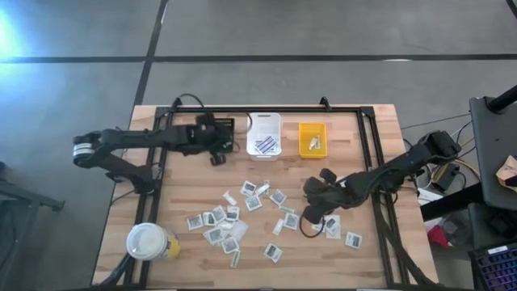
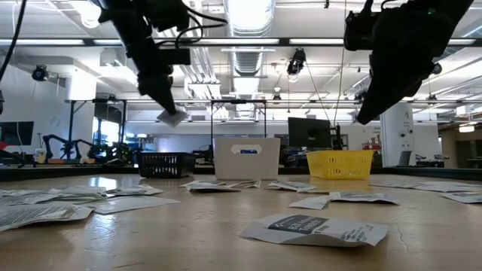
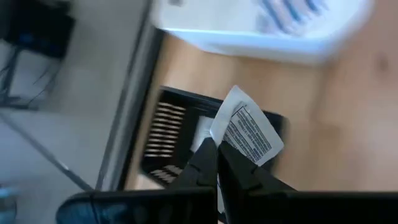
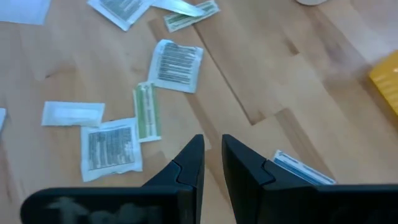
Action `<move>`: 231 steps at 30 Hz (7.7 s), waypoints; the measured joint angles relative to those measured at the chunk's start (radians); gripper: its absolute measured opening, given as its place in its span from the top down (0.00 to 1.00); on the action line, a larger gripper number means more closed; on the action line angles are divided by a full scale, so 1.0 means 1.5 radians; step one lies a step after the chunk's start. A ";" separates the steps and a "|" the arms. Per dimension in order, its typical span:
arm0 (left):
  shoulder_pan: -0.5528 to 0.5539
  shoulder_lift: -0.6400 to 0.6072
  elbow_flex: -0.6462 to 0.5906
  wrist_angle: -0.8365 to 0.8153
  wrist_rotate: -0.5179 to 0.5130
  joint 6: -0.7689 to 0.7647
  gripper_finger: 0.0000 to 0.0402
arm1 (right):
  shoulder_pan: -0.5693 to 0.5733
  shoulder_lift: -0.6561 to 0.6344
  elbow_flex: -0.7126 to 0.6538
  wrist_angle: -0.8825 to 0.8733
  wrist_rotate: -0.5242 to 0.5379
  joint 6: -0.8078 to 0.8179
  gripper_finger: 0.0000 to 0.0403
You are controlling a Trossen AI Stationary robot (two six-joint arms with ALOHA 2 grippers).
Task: Pick & Place First Aid Supplies
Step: Put the towelette pack into the black basket, then put the green bandage into the yellow basket
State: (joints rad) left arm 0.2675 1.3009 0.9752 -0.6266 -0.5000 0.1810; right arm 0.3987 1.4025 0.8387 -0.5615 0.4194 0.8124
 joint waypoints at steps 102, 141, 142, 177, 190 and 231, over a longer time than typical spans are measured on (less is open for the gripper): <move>-0.400 -0.107 -0.217 0.194 0.126 -0.289 0.70 | -0.046 0.051 0.105 0.172 0.020 -0.594 0.71; -0.493 -0.107 -0.219 0.117 0.122 -0.370 0.75 | -0.124 0.424 0.323 0.067 0.034 -0.811 0.73; -0.493 -0.107 -0.220 0.117 0.120 -0.370 0.75 | -0.125 0.427 0.322 0.067 0.034 -0.811 0.73; -0.493 -0.107 -0.228 0.118 0.107 -0.370 0.76 | -0.190 0.433 0.311 0.083 -0.025 -0.786 0.92; -0.493 -0.107 -0.228 0.118 0.108 -0.370 0.76 | -0.191 0.431 0.311 0.078 -0.015 -0.770 0.98; -0.493 -0.107 -0.228 0.106 0.108 -0.390 0.76 | -0.174 0.133 0.258 -0.200 0.157 -0.544 0.98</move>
State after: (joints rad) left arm -0.4725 1.1404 0.6334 -0.4683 -0.3374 -0.4046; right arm 0.1385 1.6019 1.2253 -0.8616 0.6556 -0.0035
